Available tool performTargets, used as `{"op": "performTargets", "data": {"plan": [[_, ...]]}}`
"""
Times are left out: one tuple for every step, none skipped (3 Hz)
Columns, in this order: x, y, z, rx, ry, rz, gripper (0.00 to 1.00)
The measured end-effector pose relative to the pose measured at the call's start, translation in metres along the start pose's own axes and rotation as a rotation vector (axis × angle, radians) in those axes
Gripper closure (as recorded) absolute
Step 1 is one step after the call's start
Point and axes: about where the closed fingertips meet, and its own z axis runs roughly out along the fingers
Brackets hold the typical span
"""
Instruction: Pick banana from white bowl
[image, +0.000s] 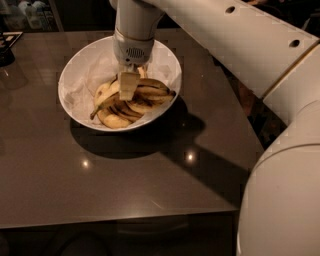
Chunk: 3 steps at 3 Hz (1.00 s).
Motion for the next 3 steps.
{"op": "performTargets", "data": {"plan": [[-0.006, -0.006, -0.016, -0.021, -0.035, -0.003, 1.0], [-0.008, -0.011, -0.039, -0.031, -0.07, 0.004, 1.0], [-0.008, -0.012, -0.054, -0.031, -0.093, 0.012, 1.0]]}}
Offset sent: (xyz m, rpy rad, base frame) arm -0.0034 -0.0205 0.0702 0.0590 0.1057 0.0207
